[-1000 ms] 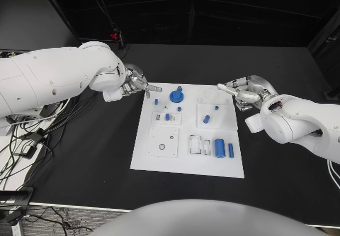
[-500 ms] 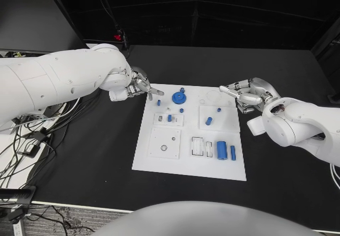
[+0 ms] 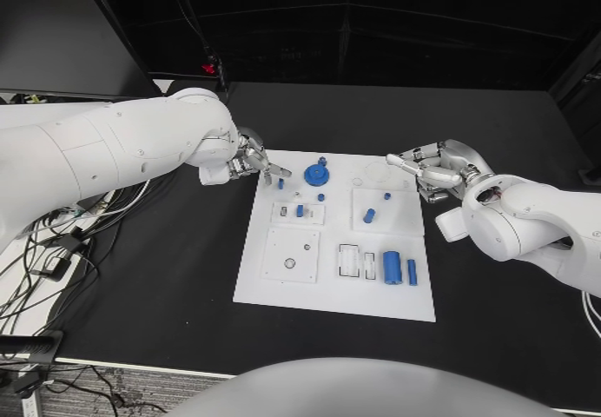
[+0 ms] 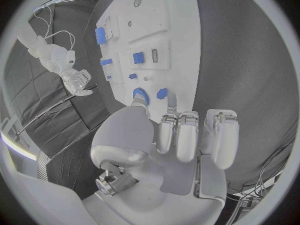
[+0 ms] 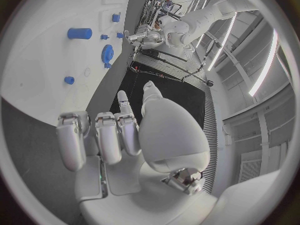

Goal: Assemble the parts on the task board

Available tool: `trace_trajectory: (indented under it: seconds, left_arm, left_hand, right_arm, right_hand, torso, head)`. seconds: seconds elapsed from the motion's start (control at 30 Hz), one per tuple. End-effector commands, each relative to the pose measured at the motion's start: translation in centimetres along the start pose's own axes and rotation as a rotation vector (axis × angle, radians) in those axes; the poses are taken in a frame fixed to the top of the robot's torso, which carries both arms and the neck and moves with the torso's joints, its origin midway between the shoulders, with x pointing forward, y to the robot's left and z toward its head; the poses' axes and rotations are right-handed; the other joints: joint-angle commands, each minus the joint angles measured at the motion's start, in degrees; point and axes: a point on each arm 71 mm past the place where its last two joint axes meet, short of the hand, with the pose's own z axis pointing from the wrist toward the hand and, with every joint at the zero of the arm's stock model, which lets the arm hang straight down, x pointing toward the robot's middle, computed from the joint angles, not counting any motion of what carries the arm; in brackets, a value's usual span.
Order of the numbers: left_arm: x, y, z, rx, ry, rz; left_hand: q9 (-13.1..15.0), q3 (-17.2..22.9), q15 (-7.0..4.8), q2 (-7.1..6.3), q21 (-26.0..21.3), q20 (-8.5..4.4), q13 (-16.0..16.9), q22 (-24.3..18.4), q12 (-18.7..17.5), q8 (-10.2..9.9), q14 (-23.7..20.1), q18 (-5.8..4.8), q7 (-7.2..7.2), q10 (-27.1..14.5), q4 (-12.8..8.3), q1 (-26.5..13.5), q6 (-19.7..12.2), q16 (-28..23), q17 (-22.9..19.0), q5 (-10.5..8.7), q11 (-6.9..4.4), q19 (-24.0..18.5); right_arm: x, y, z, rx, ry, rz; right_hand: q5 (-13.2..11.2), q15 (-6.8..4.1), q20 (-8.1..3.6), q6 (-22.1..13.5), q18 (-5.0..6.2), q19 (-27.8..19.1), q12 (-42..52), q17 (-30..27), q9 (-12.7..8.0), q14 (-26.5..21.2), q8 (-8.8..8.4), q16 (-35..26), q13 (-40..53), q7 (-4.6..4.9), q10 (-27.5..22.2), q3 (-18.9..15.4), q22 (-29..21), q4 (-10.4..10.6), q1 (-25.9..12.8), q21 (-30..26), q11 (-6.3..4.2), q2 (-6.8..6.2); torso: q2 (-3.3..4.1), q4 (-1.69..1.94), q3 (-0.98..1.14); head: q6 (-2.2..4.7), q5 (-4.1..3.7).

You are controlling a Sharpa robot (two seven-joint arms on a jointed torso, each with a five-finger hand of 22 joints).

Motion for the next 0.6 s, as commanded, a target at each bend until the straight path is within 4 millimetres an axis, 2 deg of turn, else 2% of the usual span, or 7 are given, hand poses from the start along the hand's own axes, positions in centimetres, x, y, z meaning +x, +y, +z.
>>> trace_trajectory:
  seconds: [0.03,0.47,0.6]
  left_arm:
    - [-0.15,-0.22,0.08,0.007,-0.008,0.009]
    - [-0.31,-0.76,0.84,-0.006,0.013,0.022]
    - [-0.25,-0.83,0.98,-0.01,0.02,0.026]
  left_hand:
    - [-0.03,0.04,-0.07,0.13,0.18,-0.1,15.09,15.09,0.03,0.18,5.91,-0.35,0.04,5.99,0.04,0.72,-0.54,0.05,15.1,0.44,0.01,6.08]
    - [-0.08,0.13,-0.01,1.04,0.18,-0.08,15.09,15.09,0.03,0.11,5.91,-0.35,0.1,5.99,0.08,1.1,-0.76,0.05,15.1,0.62,0.08,6.08]
    - [-0.09,0.19,0.01,1.72,0.18,-0.05,15.09,15.09,0.03,0.17,5.91,-0.35,0.08,5.99,0.1,1.27,-0.61,0.05,15.1,0.64,0.09,6.08]
  right_arm:
    - [0.07,0.13,0.03,-0.007,0.004,0.003]
    - [0.21,0.17,0.07,-0.007,0.006,0.004]
    - [0.2,0.17,0.07,-0.007,0.006,0.004]
  right_hand:
    - [0.16,-0.02,-0.02,-0.26,-0.41,6.15,0.14,15.1,0.06,6.05,0.37,0.14,15.08,-0.19,5.97,-0.42,15.1,-0.05,0.05,0.19,-0.08,0.5]
    - [0.17,-0.02,-0.02,-0.26,-0.41,6.15,0.14,15.1,0.06,6.05,0.37,0.14,15.08,-0.19,5.97,-0.42,15.1,-0.05,0.05,0.19,-0.08,0.5]
    - [0.27,-0.03,-0.04,-0.32,-0.41,6.15,0.14,15.1,0.06,6.05,0.42,0.14,15.08,-0.19,5.97,-0.48,15.1,-0.07,0.12,0.19,-0.08,0.63]
  torso:
    - [-0.02,0.0,0.02]
    - [-0.01,-0.08,0.01]
    - [-0.04,-0.04,0.02]
  head:
    - [0.03,-0.11]
    - [0.07,-0.31]
    - [0.06,-0.45]
